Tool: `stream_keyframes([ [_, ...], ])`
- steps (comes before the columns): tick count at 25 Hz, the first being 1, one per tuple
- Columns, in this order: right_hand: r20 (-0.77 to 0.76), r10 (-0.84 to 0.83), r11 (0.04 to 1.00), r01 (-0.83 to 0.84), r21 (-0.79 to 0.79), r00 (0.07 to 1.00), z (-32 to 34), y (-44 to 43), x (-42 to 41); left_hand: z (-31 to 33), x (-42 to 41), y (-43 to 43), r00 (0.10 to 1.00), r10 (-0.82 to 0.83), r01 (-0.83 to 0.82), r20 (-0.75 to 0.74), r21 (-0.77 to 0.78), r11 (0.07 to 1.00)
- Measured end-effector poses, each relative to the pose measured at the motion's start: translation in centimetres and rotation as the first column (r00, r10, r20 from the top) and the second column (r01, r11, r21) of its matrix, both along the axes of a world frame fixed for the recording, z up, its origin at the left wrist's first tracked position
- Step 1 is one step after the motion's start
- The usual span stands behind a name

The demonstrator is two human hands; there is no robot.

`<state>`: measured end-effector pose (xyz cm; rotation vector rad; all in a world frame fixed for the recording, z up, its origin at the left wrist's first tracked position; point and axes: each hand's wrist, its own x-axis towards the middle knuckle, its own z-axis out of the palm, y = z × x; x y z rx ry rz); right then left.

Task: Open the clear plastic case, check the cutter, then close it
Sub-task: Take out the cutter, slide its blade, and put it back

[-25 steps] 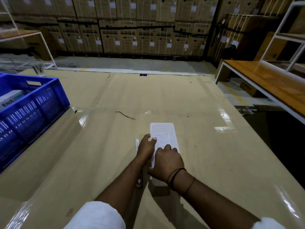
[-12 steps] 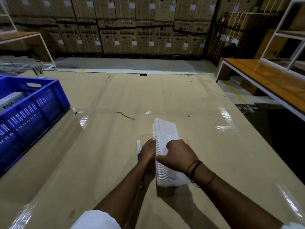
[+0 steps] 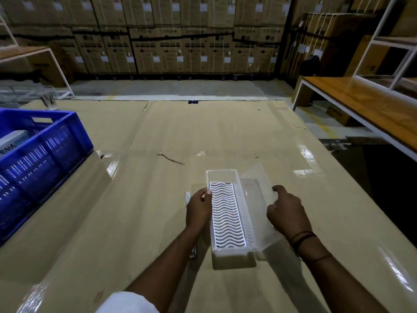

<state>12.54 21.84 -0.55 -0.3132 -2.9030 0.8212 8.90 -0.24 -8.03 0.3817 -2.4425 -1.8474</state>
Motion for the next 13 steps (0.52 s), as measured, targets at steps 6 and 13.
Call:
stream_keyframes([
  [6,0.183,-0.034,0.997,0.021,0.07,0.983,-3.8,1.6,0.6,0.1,0.1,0.0,1.0,-0.002,0.002,-0.009,-0.021,1.0],
  [13,0.207,-0.017,0.97,-0.034,0.241,0.978,-4.2,0.9,0.1,0.5,0.4,0.0,1.0,0.002,-0.002,0.004,-0.012,1.0],
])
